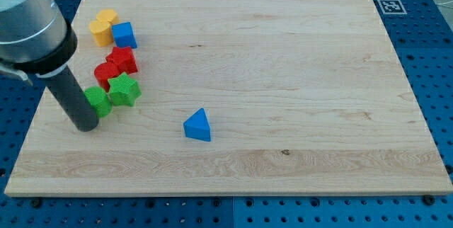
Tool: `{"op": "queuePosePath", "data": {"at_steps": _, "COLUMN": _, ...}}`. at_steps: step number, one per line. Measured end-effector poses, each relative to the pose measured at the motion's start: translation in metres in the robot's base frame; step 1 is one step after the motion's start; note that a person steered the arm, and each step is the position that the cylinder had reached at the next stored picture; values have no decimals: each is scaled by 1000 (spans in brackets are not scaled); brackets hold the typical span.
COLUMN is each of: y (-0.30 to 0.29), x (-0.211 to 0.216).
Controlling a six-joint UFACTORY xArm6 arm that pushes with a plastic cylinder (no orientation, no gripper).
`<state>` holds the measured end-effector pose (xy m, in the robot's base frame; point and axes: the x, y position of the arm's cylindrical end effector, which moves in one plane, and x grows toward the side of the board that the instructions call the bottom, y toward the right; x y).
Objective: Slide red star along with red circle slightly left
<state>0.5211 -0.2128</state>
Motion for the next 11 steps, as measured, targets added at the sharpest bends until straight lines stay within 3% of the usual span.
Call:
{"op": "queuePosePath", "data": {"at_steps": 2, "y": 0, "x": -36}}
{"op": "queuePosePath", "data": {"at_steps": 4, "y": 7, "x": -15}}
{"op": "queuePosePath", "data": {"at_steps": 6, "y": 53, "x": -11}}
{"op": "queuePosePath", "data": {"at_steps": 10, "y": 107, "x": -118}}
{"op": "queuePosePath", "data": {"at_steps": 11, "y": 107, "x": -123}}
